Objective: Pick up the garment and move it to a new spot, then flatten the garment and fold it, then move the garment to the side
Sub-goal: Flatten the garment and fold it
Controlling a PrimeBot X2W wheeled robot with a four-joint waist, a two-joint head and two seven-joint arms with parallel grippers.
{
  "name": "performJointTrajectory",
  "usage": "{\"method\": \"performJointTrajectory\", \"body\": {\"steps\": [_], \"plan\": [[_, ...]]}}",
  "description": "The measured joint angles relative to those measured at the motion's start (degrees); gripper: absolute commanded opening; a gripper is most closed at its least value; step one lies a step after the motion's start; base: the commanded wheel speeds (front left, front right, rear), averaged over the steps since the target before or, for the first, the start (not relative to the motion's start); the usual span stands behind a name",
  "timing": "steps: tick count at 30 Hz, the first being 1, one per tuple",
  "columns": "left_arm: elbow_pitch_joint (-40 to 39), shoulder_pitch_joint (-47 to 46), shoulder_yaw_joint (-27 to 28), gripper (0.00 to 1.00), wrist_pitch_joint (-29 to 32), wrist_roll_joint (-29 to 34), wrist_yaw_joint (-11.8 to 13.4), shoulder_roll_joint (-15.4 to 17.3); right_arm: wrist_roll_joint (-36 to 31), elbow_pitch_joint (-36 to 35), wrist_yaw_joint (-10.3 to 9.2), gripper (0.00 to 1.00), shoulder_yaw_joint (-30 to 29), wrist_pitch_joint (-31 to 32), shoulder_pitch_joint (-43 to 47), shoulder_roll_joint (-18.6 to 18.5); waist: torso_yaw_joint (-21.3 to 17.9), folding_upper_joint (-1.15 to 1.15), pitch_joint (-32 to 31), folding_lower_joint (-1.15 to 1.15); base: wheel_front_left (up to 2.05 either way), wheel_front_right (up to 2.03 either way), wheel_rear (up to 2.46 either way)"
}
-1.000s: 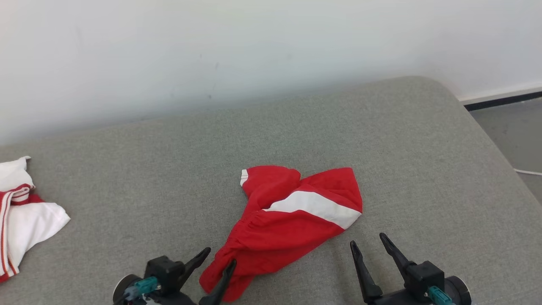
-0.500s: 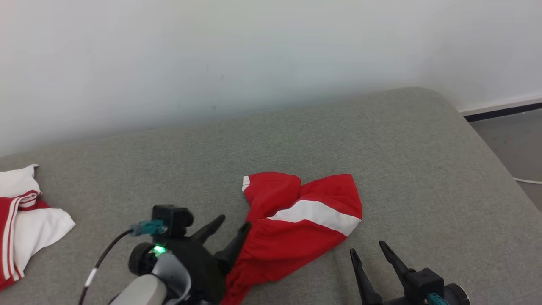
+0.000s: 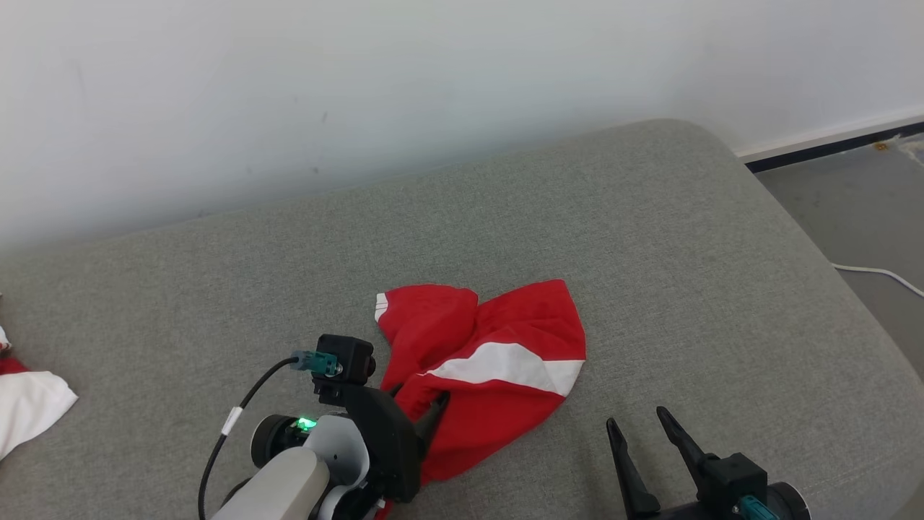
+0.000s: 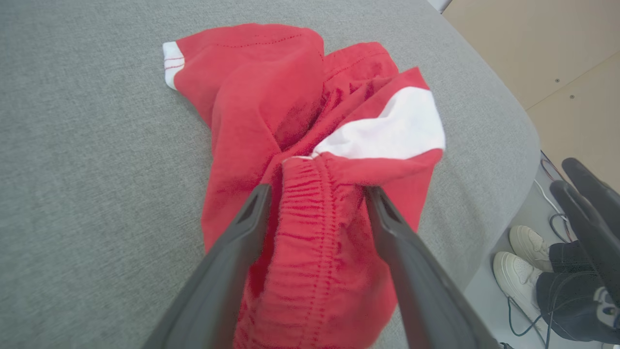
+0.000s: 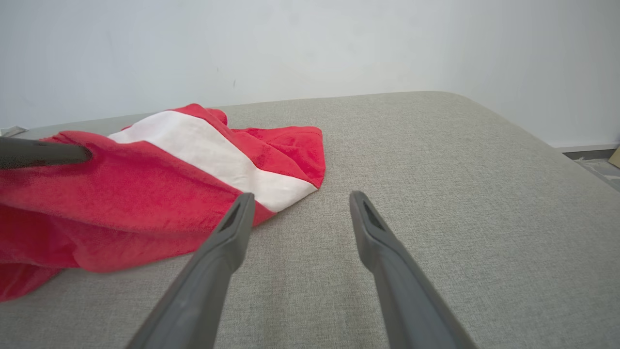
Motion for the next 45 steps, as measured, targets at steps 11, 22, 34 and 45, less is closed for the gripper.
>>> {"method": "performJointTrajectory", "body": {"steps": [11, 22, 34, 45], "plan": [[-7.0, 4.58, -1.43, 0.0, -8.42, 2.07, -3.65, 1.58, 0.51, -0.01, 0.0, 1.0, -0.8, -0.1, 0.03, 0.0, 2.27, 0.0, -0.58, 0.0, 0.0, 0.0, 0.0], [-20.02, 16.42, -1.63, 1.0, -7.25, -1.58, -2.07, 6.66, 0.32, -0.22, 0.0, 1.0, -1.41, -0.22, 0.48, 0.01, 6.08, 0.0, -1.29, 0.0, 0.0, 0.0, 0.0], [-18.16, 16.92, 0.55, 1.0, -4.42, -1.32, 3.14, 11.16, 0.9, 0.14, 0.0, 1.0, -0.15, -0.18, 0.42, 0.03, 6.33, 0.0, -1.82, 0.0, 0.0, 0.0, 0.0], [-11.34, 16.64, -0.1, 1.0, -0.91, -2.6, 5.6, 8.9, 0.65, 0.09, 0.0, 1.0, -0.41, -0.23, 0.33, 0.01, 4.14, 0.0, -1.31, 0.0, 0.0, 0.0, 0.0]]}}
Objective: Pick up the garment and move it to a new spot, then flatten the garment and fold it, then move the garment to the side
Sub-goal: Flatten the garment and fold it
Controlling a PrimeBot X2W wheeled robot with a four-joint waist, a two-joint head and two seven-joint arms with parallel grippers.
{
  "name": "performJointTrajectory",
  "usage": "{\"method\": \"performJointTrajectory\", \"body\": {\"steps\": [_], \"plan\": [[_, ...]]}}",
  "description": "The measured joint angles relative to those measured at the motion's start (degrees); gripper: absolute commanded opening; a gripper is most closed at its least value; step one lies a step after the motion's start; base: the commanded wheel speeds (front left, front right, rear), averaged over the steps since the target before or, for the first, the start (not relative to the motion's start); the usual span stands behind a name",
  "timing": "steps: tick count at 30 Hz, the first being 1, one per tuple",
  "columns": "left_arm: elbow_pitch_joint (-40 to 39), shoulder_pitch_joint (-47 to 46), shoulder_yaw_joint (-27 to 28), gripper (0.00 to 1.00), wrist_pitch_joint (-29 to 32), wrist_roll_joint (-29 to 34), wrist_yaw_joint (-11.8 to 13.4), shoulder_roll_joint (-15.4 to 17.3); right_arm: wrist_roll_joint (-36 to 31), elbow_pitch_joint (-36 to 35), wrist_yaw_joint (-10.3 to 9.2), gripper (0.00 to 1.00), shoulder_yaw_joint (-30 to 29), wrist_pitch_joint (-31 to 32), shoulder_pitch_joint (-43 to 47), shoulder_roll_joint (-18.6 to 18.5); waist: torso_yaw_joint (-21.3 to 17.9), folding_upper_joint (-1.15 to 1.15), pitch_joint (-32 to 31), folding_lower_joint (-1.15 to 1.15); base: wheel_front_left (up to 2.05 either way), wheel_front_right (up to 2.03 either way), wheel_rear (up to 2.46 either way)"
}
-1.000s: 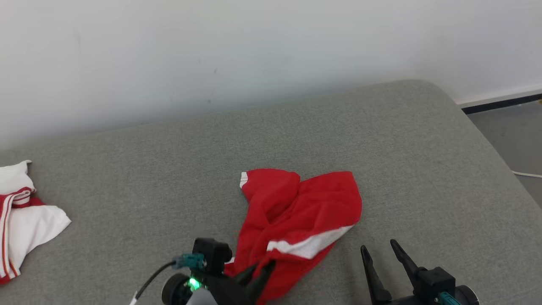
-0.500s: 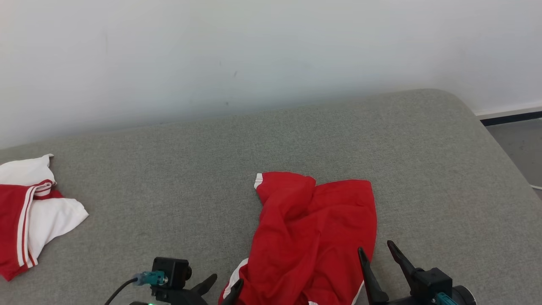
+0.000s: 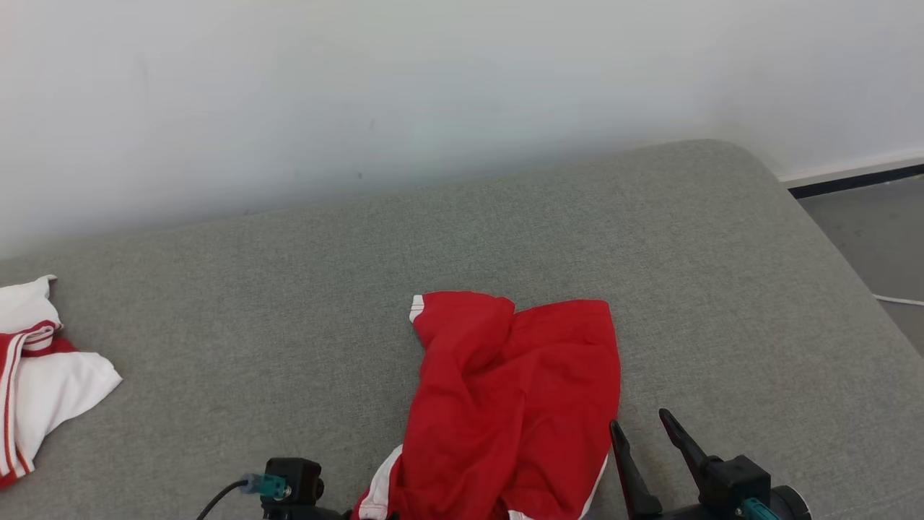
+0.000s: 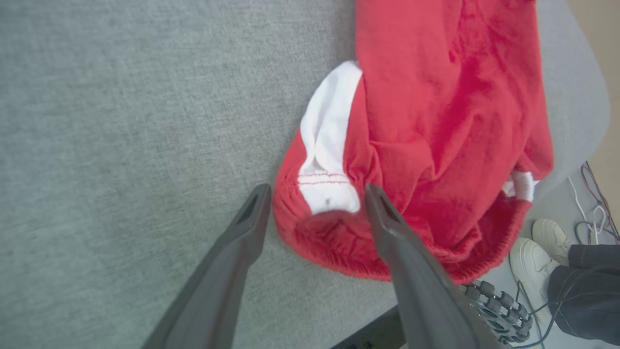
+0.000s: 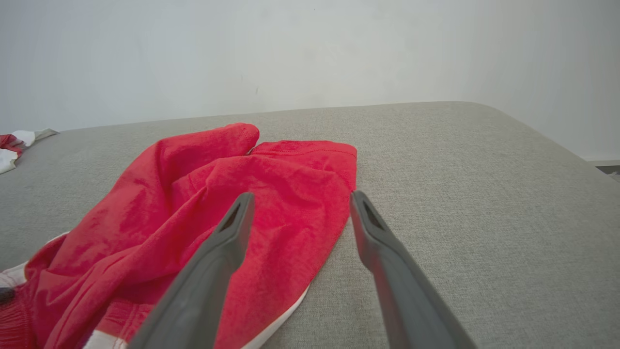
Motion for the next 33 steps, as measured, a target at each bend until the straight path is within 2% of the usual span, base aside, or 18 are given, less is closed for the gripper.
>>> {"method": "performJointTrajectory", "body": {"steps": [2, 3, 4, 5, 17, 25, 33], "plan": [[1.23, -0.08, -0.04, 1.0, 0.24, -0.47, 0.21, -0.46, -0.11, -0.08, 0.0, 1.0, 0.03, 0.0, 0.0, 0.0, -0.39, 0.0, 0.2, 0.0, 0.0, 0.0, 0.0], [1.74, -0.16, -0.07, 0.47, 0.23, -0.46, 0.35, -0.68, -0.18, -0.12, 0.0, 1.0, 0.04, 0.0, 0.0, 0.0, -0.58, 0.0, 0.33, 0.0, 0.0, 0.0, 0.0], [2.3, -0.31, 0.0, 0.09, 0.01, -0.46, 0.38, -0.85, -0.21, -0.18, 0.0, 1.0, 0.09, -0.01, -0.01, 0.0, -0.76, 0.0, 0.46, 0.0, 0.0, 0.0, 0.0], [2.8, -0.51, 0.11, 0.0, -0.6, -0.45, 0.37, -0.96, -0.27, -0.24, 0.0, 1.0, 0.12, 0.0, -0.01, 0.0, -0.92, 0.0, 0.61, 0.0, 0.0, 0.0, 0.0], [6.01, -5.82, 4.34, 0.0, -12.57, 2.56, 0.51, -0.97, -0.78, -3.36, 0.0, 1.0, 0.31, -0.04, -0.23, -0.01, -2.05, 0.0, 2.69, 0.0, 0.0, 0.0, 0.0], [11.4, -19.36, 6.02, 0.0, -15.06, 6.97, -0.9, 1.91, -0.65, -6.9, 0.0, 1.0, 2.27, -0.01, -2.81, -0.01, -3.34, 0.0, 6.3, 0.01, 0.0, 0.0, 0.0], [19.49, -30.43, 7.37, 0.0, -16.78, 9.93, -1.4, 4.38, -0.74, -11.01, 0.0, 1.0, 3.35, 0.01, -5.99, -0.02, -6.46, 0.01, 11.11, 0.01, 0.0, 0.0, 0.0]]}}
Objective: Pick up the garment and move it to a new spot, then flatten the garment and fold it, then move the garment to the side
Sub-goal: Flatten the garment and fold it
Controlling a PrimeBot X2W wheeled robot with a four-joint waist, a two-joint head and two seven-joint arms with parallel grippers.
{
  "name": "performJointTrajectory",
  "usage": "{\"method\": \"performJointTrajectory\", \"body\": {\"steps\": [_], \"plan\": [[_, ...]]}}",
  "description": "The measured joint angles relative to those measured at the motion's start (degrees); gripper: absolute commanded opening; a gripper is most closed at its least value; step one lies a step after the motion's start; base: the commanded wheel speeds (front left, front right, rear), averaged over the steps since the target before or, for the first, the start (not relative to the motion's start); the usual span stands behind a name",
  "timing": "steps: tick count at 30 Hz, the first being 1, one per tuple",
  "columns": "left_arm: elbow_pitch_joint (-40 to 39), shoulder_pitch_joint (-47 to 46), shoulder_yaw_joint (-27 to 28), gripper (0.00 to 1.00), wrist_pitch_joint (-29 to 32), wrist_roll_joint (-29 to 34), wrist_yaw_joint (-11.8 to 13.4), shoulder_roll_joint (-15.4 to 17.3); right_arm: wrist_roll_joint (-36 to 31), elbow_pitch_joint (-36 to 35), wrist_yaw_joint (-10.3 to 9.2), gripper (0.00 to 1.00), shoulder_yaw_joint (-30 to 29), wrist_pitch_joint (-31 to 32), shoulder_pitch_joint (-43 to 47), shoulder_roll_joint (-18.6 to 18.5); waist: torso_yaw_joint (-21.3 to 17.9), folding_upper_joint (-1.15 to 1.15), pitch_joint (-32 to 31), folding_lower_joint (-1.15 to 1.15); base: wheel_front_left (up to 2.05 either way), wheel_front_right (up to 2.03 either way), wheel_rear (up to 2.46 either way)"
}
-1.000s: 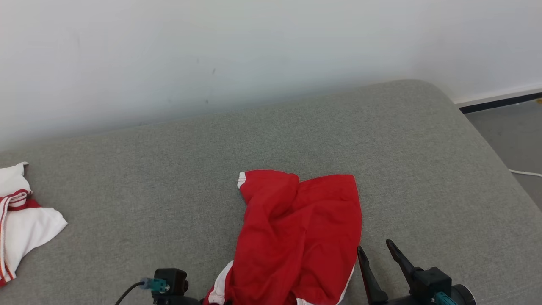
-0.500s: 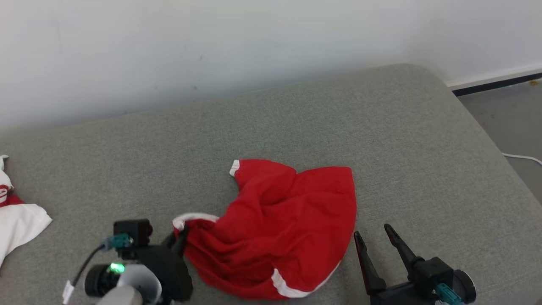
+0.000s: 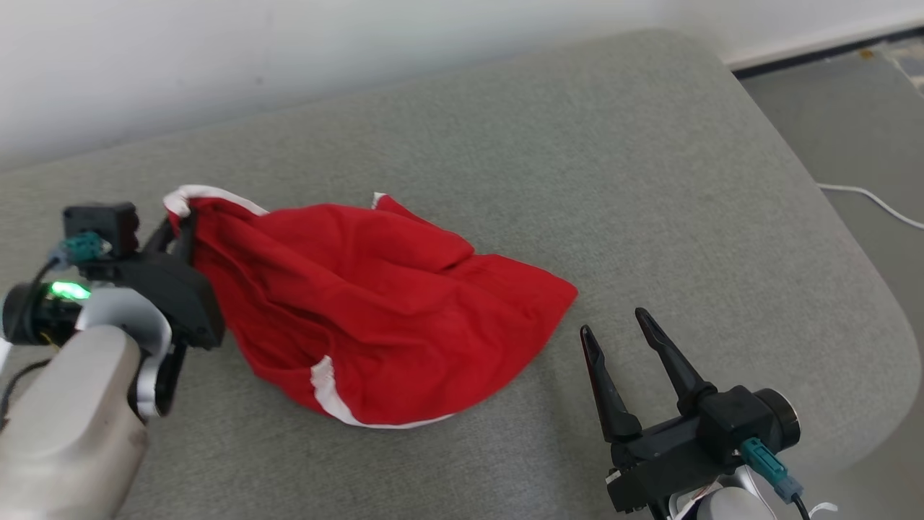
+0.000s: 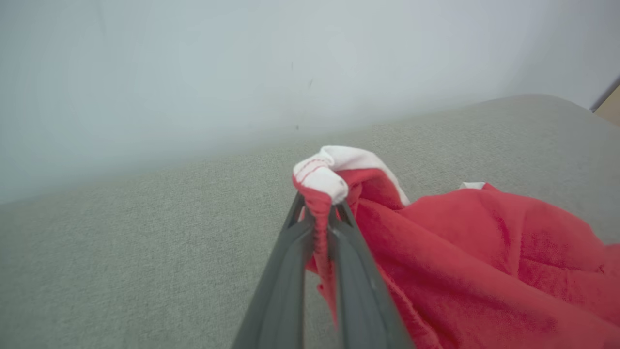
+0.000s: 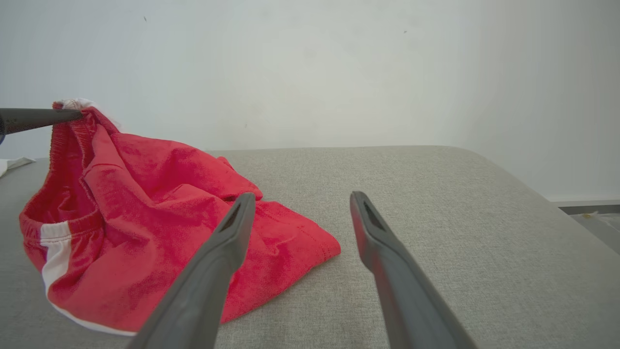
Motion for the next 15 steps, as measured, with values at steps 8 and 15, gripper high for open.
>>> {"method": "performJointTrajectory", "body": {"steps": [8, 15], "plan": [[6.64, -3.18, 1.9, 1.0, -3.26, -0.77, -0.02, -0.47, -0.13, -0.81, 0.0, 1.0, -0.75, 0.24, -0.24, 0.01, -2.85, 0.0, 3.47, 0.0, 0.0, 0.0, 0.0], [8.36, 1.24, 0.59, 1.0, -9.09, -0.57, -0.97, -5.72, -3.25, -2.37, 0.0, 1.0, -3.25, 0.24, 0.77, 0.01, -0.48, 0.0, 3.13, 0.0, 0.0, 0.0, 0.0]]}}
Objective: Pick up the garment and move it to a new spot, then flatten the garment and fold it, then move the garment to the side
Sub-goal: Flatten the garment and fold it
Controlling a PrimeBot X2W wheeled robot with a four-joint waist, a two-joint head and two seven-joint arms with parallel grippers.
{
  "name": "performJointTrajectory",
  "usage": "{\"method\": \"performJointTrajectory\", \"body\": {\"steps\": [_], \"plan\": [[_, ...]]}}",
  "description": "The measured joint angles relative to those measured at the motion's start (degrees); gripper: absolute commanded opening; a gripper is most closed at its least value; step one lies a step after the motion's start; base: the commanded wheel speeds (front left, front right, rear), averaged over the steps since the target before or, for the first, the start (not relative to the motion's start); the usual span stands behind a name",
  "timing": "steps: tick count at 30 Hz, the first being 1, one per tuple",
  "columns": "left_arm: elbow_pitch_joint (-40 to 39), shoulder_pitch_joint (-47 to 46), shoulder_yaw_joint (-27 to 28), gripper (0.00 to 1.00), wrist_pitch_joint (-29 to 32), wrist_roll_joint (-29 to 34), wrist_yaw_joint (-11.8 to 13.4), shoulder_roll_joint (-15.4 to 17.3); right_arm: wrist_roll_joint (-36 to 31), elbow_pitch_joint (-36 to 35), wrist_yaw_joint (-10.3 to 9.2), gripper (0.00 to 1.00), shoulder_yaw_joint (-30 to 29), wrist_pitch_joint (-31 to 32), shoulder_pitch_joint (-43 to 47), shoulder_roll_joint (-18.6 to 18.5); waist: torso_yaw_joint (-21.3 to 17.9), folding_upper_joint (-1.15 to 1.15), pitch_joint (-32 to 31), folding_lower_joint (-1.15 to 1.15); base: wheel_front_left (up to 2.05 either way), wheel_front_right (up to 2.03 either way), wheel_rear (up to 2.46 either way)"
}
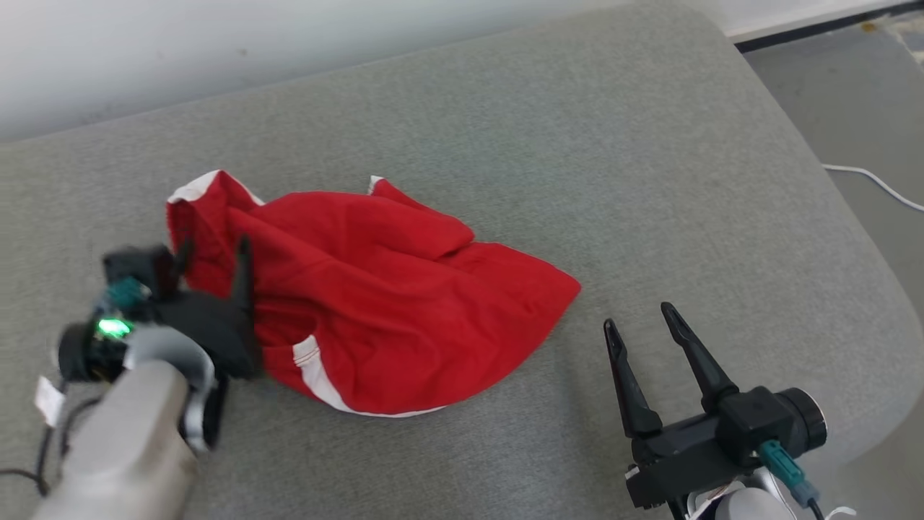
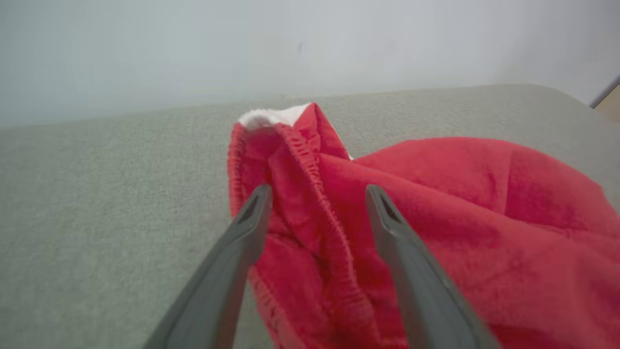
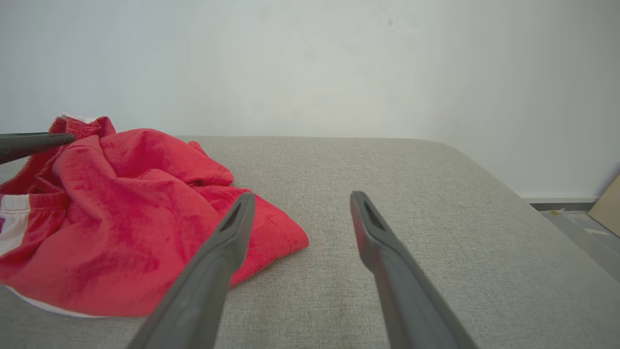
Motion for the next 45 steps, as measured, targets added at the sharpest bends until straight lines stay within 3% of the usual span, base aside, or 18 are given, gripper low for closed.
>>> {"method": "performJointTrajectory", "body": {"steps": [8, 17, 30, 35, 36, 38, 45], "plan": [[-1.93, 7.71, -2.22, 1.0, -1.41, 0.63, -0.82, -3.75, -1.92, 0.16, 0.0, 1.0, 0.34, 1.96, 2.78, 0.01, 3.93, 0.0, -5.01, -0.01, 0.0, 0.0, 0.0], [-3.18, 9.28, -8.2, 1.0, 4.6, 2.59, -5.17, -4.57, -0.71, 1.21, 0.0, 1.0, 2.98, 2.5, 5.13, 0.02, 6.57, -0.01, -11.09, -0.03, 0.0, 0.0, 0.0], [-0.37, 3.26, -17.91, 1.0, 20.93, 8.23, -10.03, -2.32, 1.31, 2.25, 0.0, 1.0, 4.92, 2.05, 5.42, 0.02, 2.37, -0.01, -11.65, -0.01, 0.0, 0.0, 0.0], [-0.96, 2.24, -18.15, 1.0, 21.58, 7.79, -10.66, -1.98, 1.57, 2.61, 0.0, 1.0, 4.52, 1.67, 5.38, 0.01, 1.31, -0.01, -11.3, -0.01, 0.0, 0.0, 0.0], [-0.91, 2.19, -18.45, 0.76, 22.04, 7.87, -10.67, -1.93, 1.58, 2.67, 0.0, 1.0, 4.52, 1.66, 5.38, 0.01, 1.33, -0.01, -11.29, -0.01, 0.0, 0.0, 0.0], [-0.62, 2.33, -19.12, 0.02, 22.97, 7.87, -10.93, -1.89, 1.66, 2.85, 0.0, 1.0, 4.59, 1.51, 5.39, 0.01, 1.37, -0.01, -11.33, -0.01, 0.0, 0.0, 0.0], [1.53, 2.68, -20.17, 0.0, 25.53, 7.76, -11.07, -1.83, 1.98, 3.12, 0.0, 1.0, 4.93, 1.41, 4.87, 0.01, 1.47, -0.01, -11.21, -0.01, 0.0, 0.0, 0.0]]}}
